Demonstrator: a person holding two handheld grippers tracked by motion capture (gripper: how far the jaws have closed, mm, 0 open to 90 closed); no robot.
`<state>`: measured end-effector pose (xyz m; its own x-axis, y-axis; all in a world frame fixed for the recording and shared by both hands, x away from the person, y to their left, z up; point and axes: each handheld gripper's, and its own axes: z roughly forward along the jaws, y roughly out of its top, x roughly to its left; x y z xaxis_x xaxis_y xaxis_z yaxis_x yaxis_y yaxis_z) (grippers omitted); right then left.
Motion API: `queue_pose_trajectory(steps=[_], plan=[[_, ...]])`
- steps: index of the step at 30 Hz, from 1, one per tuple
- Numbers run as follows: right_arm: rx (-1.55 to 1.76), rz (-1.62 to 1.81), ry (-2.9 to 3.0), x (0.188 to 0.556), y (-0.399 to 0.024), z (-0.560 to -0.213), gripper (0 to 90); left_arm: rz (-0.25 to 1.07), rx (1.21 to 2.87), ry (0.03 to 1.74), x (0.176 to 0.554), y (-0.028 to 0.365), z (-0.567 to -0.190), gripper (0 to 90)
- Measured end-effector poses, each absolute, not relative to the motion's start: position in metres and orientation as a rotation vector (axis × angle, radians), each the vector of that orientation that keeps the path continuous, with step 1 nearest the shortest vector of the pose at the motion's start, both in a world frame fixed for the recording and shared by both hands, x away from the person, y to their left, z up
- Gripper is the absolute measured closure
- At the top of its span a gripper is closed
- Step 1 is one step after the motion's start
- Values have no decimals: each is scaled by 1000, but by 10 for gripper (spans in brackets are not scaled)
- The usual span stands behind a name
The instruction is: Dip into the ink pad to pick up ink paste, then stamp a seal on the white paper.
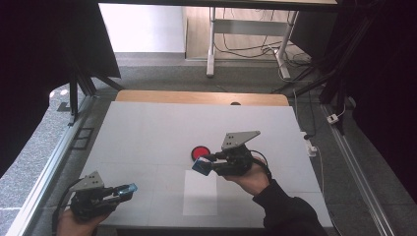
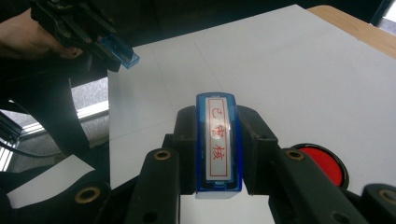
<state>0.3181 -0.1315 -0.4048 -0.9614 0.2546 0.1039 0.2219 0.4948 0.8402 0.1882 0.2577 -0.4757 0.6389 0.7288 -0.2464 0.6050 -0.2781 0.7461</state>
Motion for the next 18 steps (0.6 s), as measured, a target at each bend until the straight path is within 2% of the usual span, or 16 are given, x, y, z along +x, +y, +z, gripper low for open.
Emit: queue_pose_trajectory(steps=[18], plan=[[384, 1318, 2724, 317, -124, -433, 714, 174, 1986, 1043, 188, 258, -476, 683]])
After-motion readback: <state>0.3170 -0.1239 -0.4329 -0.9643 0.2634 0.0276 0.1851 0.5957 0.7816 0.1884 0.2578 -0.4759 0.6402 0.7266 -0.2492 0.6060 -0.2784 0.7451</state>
